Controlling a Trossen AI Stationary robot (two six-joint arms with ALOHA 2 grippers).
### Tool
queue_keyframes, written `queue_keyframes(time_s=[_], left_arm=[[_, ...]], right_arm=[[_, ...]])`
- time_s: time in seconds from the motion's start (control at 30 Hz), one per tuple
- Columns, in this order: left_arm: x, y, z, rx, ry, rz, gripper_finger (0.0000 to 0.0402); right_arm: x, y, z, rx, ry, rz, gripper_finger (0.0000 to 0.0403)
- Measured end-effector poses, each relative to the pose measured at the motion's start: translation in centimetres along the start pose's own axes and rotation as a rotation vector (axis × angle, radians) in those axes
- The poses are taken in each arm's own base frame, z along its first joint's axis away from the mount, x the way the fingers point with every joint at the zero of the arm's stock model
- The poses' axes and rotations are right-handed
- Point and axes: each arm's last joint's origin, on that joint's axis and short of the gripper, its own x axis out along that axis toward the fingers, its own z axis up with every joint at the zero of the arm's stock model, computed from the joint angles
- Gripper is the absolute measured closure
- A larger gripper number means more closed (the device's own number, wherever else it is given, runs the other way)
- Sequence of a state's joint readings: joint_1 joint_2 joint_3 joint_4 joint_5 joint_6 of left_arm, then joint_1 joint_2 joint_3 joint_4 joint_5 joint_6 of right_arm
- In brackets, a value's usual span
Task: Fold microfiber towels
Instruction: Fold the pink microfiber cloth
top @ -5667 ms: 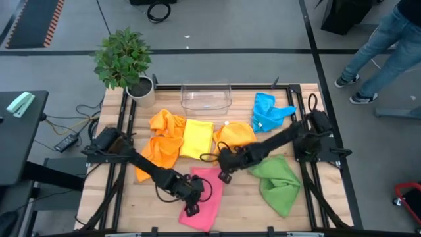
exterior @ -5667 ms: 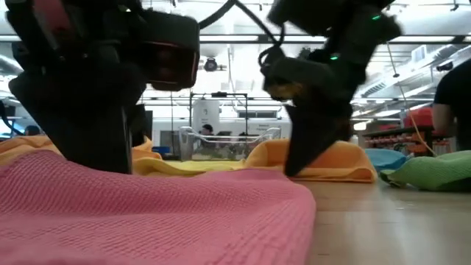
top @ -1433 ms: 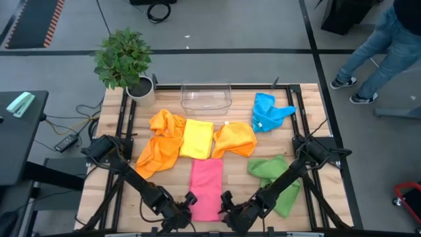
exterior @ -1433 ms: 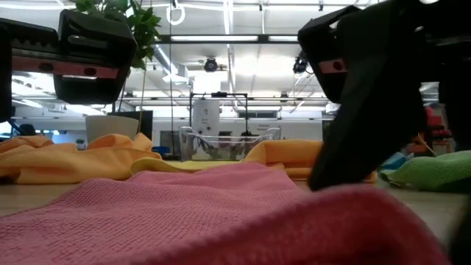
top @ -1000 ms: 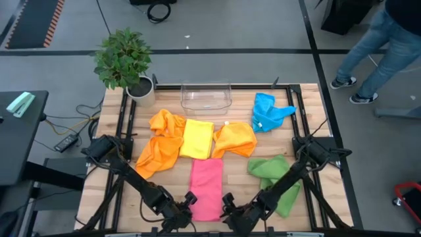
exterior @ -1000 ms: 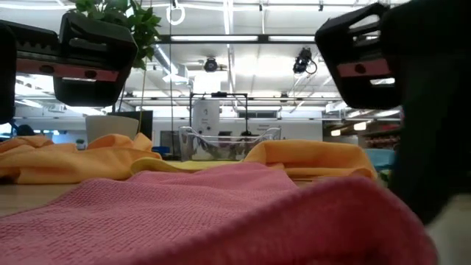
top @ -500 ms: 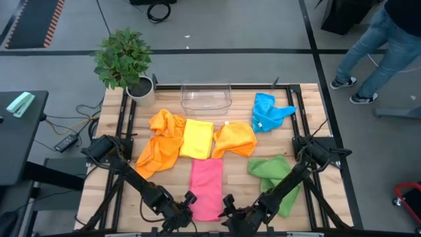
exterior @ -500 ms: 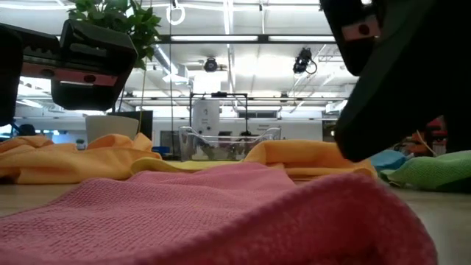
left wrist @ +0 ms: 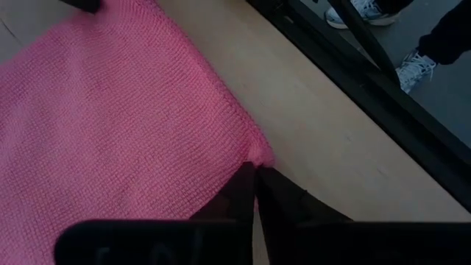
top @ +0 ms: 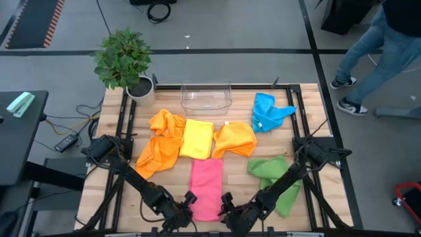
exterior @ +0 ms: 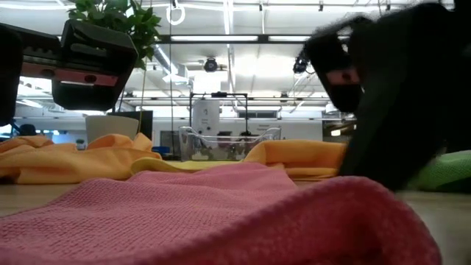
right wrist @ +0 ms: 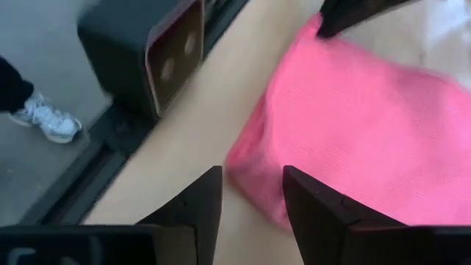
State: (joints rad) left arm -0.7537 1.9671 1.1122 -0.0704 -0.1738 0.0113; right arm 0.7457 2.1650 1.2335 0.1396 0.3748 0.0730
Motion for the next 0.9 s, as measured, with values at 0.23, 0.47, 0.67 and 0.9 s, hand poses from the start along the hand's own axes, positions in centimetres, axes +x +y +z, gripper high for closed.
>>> queue_keyframes(time_s=[0.23,0.47,0.67,0.9], left_arm=[[0.0,0.1,0.0,-0.03,-0.001,0.002,0.039],[0.0,0.2,0.0,-0.03,-0.001,0.005,0.0396],[0.0,0.2,0.2,-0.048,-0.023,0.004,0.0397],[-2.0,1.1,1.9,-0.189,-0.137,0.002,0.0398]], right_arm=[[0.7,0.8,-0.1,0.012,-0.023,0.007,0.0272],[0.3,1.5,-0.3,-0.011,-0.008,-0.003,0.0326],[0.3,1.3,-0.2,0.004,-0.003,-0.005,0.0362],[-1.9,-0.6,2.2,0.117,-0.015,-0.004,0.0364]])
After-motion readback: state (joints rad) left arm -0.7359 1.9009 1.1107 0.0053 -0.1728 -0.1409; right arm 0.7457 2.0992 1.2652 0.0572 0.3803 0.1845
